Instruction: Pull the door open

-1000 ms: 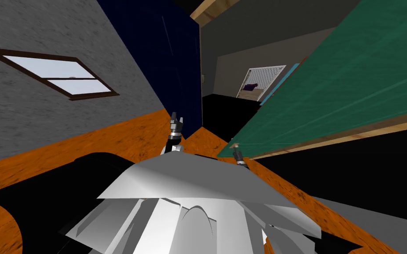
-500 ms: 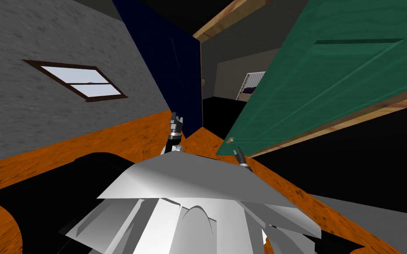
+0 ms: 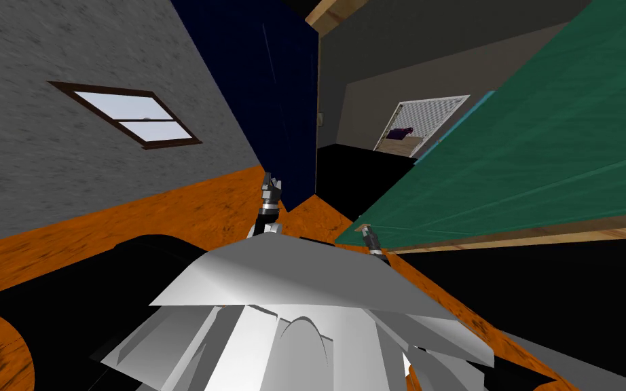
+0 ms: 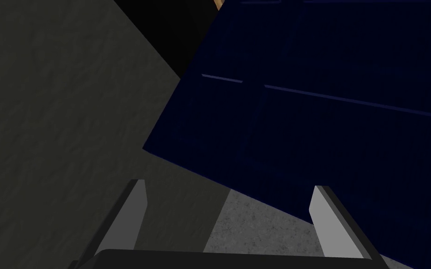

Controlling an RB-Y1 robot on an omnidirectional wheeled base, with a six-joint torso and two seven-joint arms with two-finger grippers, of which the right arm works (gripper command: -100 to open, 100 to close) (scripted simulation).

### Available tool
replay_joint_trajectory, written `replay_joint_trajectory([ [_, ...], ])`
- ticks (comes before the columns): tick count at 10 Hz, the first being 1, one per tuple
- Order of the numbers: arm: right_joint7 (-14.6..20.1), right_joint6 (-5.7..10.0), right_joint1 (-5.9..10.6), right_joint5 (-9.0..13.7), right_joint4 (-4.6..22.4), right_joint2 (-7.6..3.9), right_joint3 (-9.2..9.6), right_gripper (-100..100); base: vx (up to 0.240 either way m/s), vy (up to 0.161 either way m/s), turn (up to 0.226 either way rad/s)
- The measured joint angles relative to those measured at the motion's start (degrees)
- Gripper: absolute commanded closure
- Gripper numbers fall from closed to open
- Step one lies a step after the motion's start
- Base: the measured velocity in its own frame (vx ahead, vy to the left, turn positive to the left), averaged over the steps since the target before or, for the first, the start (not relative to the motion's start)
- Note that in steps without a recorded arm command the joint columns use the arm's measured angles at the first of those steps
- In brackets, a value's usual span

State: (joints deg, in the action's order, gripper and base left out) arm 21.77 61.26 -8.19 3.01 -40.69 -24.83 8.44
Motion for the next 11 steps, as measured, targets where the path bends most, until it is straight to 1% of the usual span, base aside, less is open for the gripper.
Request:
replay_joint_trajectory([
  [4,0.0,-0.31,-0.04,0.0,0.1,0.01,0.07,100,-0.018,-0.002,-0.001],
  [5,0.0,-0.33,-0.11,-0.1,0.1,0.02,0.08,100,-0.107,-0.033,0.156],
  [6,0.3,0.14,-0.58,0.0,-0.1,-0.6,0.17,100,-0.167,-0.093,0.17],
  [7,0.6,0.85,-0.67,0.0,0.2,-0.88,0.36,100,-0.179,-0.082,0.181],
  [9,1.0,1.95,-1.33,-0.1,0.4,-1.44,0.87,100,-0.104,-0.037,0.05],
  [10,1.2,2.69,-1.37,-0.2,1.3,-1.58,1.09,100,-0.134,-0.043,0.15],
  [11,1.6,3.92,-1.25,-0.2,2.6,-2.02,1.3,100,-0.197,-0.089,0.201],
])
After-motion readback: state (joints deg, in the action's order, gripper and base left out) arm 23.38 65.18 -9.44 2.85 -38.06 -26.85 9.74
